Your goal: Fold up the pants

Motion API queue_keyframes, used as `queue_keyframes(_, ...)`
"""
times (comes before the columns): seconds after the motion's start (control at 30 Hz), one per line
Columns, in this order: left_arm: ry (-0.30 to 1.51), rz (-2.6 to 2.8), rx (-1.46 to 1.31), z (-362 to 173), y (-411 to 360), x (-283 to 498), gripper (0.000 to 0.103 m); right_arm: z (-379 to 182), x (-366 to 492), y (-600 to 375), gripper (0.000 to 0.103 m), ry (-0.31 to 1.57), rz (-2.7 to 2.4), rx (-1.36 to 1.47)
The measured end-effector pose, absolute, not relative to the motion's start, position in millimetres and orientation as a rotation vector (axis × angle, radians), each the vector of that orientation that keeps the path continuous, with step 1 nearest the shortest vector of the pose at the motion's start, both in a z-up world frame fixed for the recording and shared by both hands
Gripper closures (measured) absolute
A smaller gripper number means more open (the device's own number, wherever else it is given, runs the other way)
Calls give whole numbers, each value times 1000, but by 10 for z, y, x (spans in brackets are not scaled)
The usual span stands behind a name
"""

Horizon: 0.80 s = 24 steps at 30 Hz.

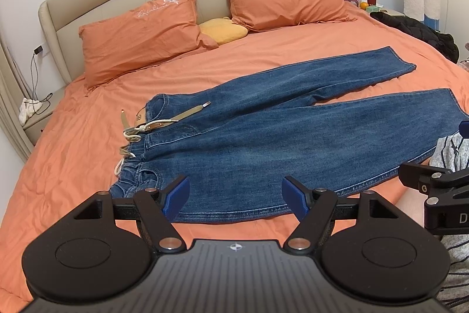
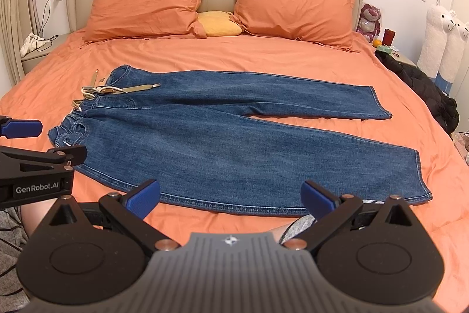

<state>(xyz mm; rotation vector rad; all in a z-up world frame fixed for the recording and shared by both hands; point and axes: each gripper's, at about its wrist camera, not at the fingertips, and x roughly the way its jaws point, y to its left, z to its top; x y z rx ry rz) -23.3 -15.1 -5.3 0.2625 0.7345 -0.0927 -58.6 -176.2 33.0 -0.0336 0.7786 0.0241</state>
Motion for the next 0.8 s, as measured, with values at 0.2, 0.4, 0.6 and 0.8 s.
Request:
queue_keyframes(0.2,734,-93,266,-61,-165,-250,19,333,-598,-1766,5,779,22,-34)
queue_keyframes(0.4,733,-92,268,-62,-174,-258,19,348,-583,-1758,5,779,23,-34)
queue_keyframes(0.6,733,-90,269,-49,-157,-224,19,364,-546,-1754,5,779,27,-38)
queue_keyframes(0.8,731,-95,281,-11,-54,-87,19,336,-444,-1797,5,781,32,-41)
